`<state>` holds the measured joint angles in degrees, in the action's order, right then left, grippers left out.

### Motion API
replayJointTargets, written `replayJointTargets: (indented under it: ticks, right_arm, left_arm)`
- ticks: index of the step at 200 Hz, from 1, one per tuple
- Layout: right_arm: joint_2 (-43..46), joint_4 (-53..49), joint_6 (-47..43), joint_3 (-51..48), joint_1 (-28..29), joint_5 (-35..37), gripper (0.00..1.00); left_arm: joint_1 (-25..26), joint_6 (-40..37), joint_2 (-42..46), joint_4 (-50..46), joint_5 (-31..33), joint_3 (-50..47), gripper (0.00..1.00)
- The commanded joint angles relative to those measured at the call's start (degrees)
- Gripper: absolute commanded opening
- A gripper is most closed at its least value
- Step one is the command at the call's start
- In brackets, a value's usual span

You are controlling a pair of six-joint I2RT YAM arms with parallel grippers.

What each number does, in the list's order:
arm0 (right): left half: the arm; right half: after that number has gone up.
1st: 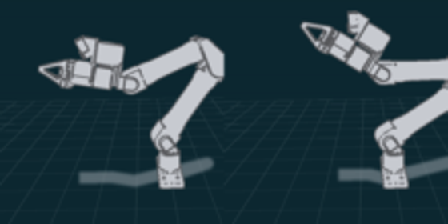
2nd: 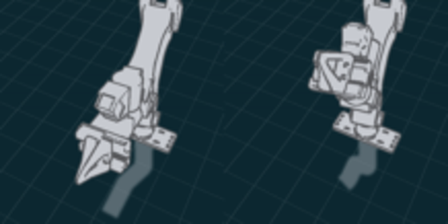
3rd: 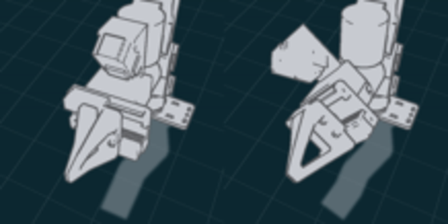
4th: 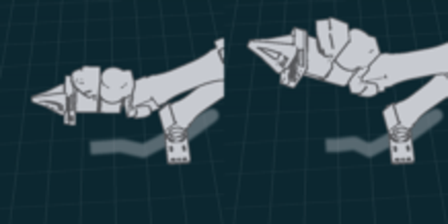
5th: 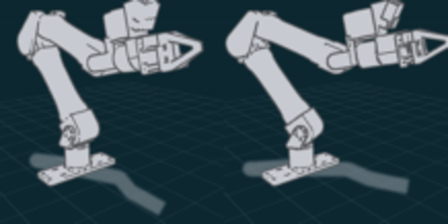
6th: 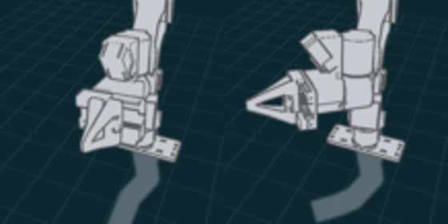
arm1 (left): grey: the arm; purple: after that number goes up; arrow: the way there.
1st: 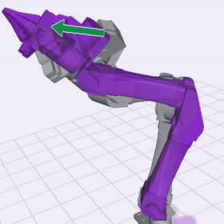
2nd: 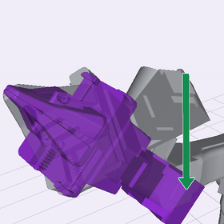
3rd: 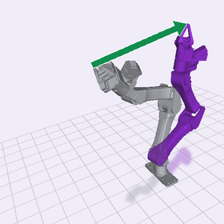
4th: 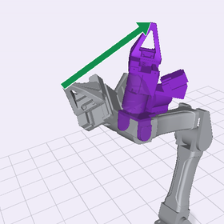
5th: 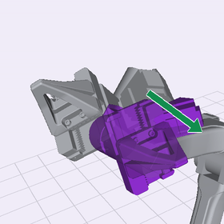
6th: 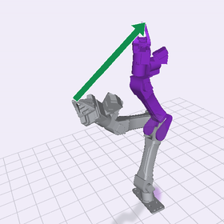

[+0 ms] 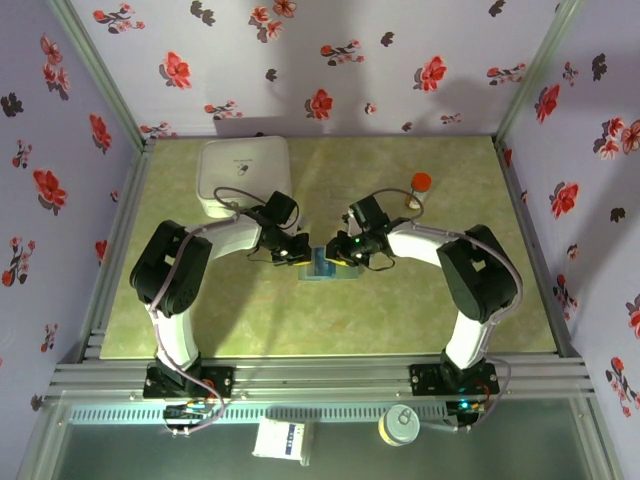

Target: Take the credit cards out of the card holder

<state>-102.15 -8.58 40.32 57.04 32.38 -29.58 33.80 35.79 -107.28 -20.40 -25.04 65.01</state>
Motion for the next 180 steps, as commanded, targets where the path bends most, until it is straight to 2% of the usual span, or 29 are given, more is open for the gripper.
replayJointTargets:
  ticks: [1, 106, 180]
  right_arm:
    - [2.44, 1.34, 0.16, -1.41, -0.99, 0.04, 0.27]
    - [1.04, 6.00, 2.54, -5.16, -3.37, -1.80, 0.27]
    - [-1.54, 7.88, 3.04, -5.18, -3.55, -3.23, 0.26]
  left_arm:
    - [0.23, -0.12, 1.91, -2.10, 0.00, 1.25, 0.00]
    - [2.23, -0.02, -0.67, -2.05, -0.86, 3.11, 0.00]
    - [2.15, -1.87, -2.65, -4.30, 1.95, 2.84, 0.00]
